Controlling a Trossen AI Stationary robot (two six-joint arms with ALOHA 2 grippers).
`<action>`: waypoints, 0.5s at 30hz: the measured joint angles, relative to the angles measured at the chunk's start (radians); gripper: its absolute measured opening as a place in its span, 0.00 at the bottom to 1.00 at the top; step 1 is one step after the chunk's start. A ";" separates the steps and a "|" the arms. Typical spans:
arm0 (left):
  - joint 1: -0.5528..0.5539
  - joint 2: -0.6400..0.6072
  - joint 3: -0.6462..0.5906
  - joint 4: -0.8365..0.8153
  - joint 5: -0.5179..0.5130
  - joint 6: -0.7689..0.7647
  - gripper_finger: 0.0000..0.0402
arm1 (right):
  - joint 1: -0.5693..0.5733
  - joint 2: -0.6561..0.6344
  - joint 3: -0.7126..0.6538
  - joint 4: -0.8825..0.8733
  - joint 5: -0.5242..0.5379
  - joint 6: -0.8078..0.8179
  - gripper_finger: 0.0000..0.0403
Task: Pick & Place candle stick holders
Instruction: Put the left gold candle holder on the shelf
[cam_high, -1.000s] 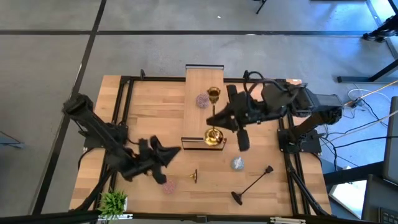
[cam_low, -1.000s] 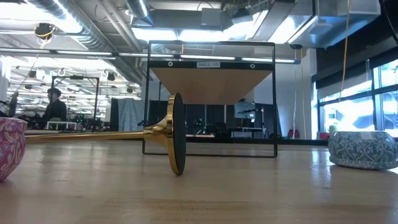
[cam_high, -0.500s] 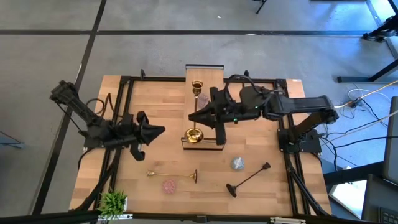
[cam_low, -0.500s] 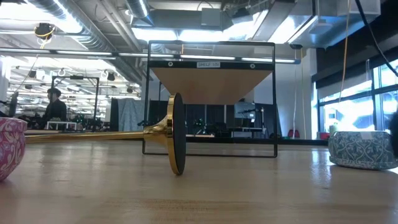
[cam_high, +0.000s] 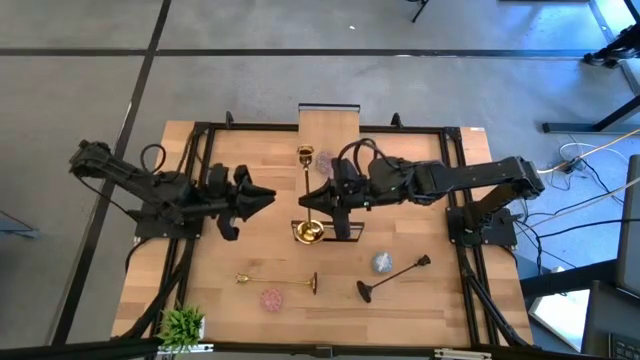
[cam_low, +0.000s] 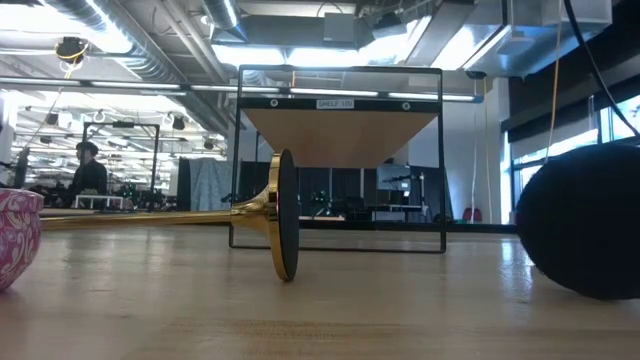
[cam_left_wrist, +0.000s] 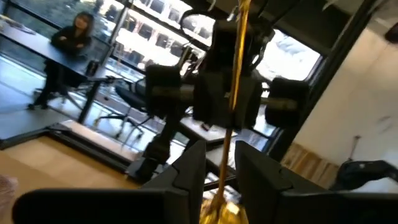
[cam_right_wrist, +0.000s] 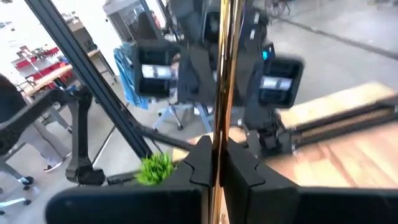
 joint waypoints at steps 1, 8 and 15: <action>0.019 0.010 0.000 0.015 0.033 -0.006 0.22 | 0.000 0.000 -0.006 0.000 0.000 0.004 0.04; 0.135 0.126 0.074 0.076 0.231 -0.027 0.22 | -0.001 0.000 -0.017 0.010 0.001 0.000 0.04; 0.218 0.239 0.202 0.055 0.345 0.005 0.22 | -0.005 0.000 -0.017 0.012 0.005 -0.012 0.04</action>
